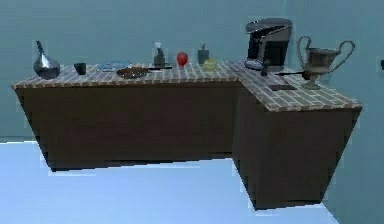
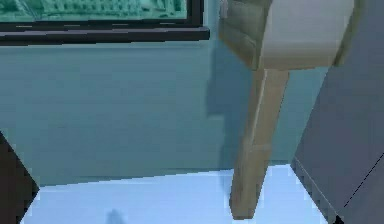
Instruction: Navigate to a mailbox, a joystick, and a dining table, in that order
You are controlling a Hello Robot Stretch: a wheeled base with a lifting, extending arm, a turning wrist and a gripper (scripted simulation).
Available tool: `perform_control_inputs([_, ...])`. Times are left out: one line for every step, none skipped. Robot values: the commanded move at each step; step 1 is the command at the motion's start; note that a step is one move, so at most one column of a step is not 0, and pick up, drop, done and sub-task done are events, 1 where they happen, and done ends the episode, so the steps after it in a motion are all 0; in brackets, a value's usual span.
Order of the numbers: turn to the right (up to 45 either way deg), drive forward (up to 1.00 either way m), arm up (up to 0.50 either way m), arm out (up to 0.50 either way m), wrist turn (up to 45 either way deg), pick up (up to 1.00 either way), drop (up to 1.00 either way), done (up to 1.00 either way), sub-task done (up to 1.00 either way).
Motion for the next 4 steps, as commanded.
perform_control_inputs([9.0,0.00,0.00,0.00,0.0,0.00,0.00,0.00,0.00])
perform_control_inputs([0.0,0.90,0.00,0.00,0.0,0.00,0.00,0.00,0.00])
perform_control_inputs([18.0,0.00,0.00,0.00,0.0,0.00,0.00,0.00,0.00])
perform_control_inputs([0.0,0.00,0.00,0.00,0.0,0.00,0.00,0.00,1.00])
